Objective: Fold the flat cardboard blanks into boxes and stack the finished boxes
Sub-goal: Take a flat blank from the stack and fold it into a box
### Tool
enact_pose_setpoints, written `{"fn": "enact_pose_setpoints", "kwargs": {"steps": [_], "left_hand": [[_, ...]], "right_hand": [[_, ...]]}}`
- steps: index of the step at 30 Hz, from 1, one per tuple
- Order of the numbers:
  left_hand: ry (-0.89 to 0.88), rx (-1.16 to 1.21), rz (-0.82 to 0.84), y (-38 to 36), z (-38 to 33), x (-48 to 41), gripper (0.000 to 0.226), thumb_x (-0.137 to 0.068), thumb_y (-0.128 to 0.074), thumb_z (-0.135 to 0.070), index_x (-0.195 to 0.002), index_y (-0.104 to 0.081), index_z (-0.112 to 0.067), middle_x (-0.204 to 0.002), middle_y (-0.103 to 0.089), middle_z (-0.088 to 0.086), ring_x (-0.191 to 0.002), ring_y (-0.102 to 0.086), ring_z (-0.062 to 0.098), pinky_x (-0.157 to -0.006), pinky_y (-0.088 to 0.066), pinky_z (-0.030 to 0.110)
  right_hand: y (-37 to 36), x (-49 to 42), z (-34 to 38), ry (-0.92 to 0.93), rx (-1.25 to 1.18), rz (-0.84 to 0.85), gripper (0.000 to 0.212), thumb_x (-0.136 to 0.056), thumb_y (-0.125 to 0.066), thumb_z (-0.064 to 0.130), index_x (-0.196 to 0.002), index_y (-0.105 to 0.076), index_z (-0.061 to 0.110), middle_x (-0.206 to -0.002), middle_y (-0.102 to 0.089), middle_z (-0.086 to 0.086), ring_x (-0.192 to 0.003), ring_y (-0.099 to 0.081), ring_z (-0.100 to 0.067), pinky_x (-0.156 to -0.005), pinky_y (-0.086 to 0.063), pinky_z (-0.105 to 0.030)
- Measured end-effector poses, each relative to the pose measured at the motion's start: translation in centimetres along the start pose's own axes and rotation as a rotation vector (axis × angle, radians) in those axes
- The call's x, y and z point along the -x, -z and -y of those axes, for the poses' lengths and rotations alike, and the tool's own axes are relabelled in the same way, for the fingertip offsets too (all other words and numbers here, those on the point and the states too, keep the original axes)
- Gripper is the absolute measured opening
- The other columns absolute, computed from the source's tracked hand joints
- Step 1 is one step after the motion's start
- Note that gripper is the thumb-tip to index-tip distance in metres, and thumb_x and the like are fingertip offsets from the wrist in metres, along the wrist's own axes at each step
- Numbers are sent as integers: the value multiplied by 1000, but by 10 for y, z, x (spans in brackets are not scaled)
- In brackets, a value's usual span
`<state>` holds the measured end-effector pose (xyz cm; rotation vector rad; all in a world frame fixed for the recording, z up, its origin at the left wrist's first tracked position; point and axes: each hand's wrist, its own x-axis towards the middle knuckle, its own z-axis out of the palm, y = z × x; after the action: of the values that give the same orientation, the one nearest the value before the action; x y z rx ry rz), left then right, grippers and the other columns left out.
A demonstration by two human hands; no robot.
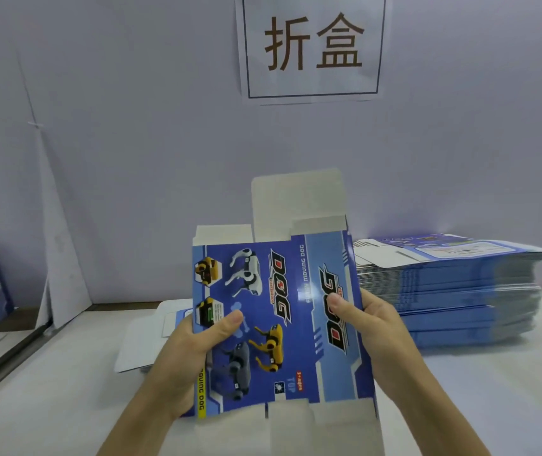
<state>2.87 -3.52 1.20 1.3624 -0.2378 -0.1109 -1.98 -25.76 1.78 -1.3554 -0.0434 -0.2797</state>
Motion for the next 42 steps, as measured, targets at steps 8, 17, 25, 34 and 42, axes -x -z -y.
{"fn": "enact_pose_setpoints", "kwargs": {"steps": [8, 17, 25, 34, 42], "left_hand": [[-57, -21, 20, 4, -4, 1, 34, -63, -70, -31, -93, -73, -15, -93, -75, 12, -83, -73, 32, -65, -60, 42], [-76, -9, 40, 2, -6, 3, 41, -57, -73, -35, -95, -71, -19, -94, -75, 11, -83, -73, 31, -61, -61, 39], [-87, -16, 28, 4, -6, 1, 33, -64, -69, -34, -93, -71, -18, -89, -76, 9, -75, -74, 27, -53, -58, 33], [-112, 564, -170, 12, -15, -5, 30, -73, -59, -43, -64, -76, -19, -68, -73, 2, -55, -70, 17, -43, -54, 28], [6, 877, -106, -28, -4, 3, 36, -88, -53, -38, -78, -80, -16, -86, -76, 7, -71, -74, 17, -50, -57, 28]], "right_hand": [[-3, 0, -1, 62, -41, 19, 36, -75, -65, 28, -108, -65, 14, -93, -76, -10, -77, -75, -26, -55, -58, -29], [-2, 1, -2, 54, -55, 20, 40, -73, -67, 31, -110, -64, 15, -95, -76, -11, -79, -75, -27, -56, -58, -30], [-7, 4, 1, 53, -27, 26, 39, -75, -65, 31, -112, -61, 17, -93, -77, -7, -79, -75, -25, -55, -57, -28], [16, -3, 12, 151, 178, -123, 25, -99, -53, 19, -122, -62, 24, -118, -68, 1, -98, -66, -4, -77, -50, -18], [-8, 9, -15, -26, 561, 452, 86, -51, -88, 42, -120, -37, 46, -115, -54, 45, -105, -52, 23, -84, -42, -2]]}}
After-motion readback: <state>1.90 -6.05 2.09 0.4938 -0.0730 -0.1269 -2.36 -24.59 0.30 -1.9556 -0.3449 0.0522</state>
